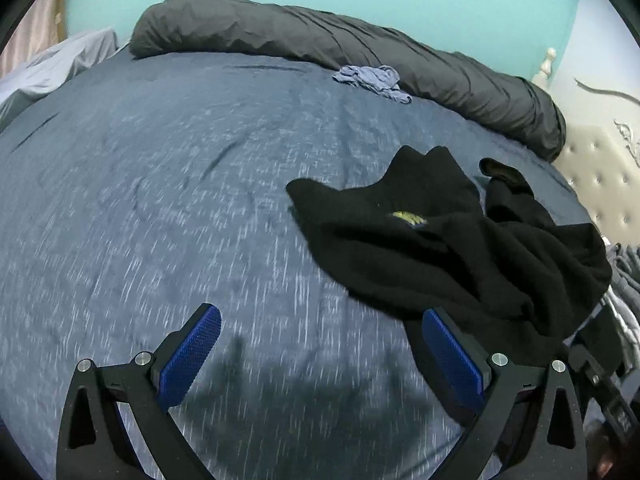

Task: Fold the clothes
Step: 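Lower the left gripper onto the garment waistband near the yellow label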

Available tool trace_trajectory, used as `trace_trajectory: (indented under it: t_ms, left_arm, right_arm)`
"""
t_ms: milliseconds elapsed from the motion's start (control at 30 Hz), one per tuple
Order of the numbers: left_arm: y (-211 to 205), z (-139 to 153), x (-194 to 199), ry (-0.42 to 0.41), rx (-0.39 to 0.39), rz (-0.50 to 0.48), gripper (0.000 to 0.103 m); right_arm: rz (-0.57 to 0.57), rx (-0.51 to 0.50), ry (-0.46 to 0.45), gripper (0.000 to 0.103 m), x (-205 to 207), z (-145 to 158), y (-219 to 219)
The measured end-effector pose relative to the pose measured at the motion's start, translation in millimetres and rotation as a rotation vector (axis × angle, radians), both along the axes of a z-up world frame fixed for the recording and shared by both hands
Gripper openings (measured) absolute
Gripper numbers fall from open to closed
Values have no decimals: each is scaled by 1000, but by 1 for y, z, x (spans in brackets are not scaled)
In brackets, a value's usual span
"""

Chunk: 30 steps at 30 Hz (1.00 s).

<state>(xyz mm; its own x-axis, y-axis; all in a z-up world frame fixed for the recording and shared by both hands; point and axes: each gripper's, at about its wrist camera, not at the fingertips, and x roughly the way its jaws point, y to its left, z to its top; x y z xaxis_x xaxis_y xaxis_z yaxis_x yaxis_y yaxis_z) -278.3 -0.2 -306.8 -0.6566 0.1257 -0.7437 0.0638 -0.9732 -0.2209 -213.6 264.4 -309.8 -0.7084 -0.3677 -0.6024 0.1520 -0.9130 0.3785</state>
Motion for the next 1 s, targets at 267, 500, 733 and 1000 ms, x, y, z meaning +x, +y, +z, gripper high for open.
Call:
trace_trajectory:
  t_ms: [267,500,733,1000]
  left_arm:
    - [-4,-8,-53,-68,29,-21,103]
    - [-6,-28,-83,-126,41,-29,103]
    - [-12,-48,-93,-193,81,-7,103]
    - [-8,-56,-92,-221,54,-41,103]
  right_arm:
    - [-21,-31,-1,60,-2,1,9]
    - [-27,-44,-4,60,-4,2,13]
    - [-34,-62,-7,60,-4,1,16]
    - [-36,-75,-9,60,-6,3,18]
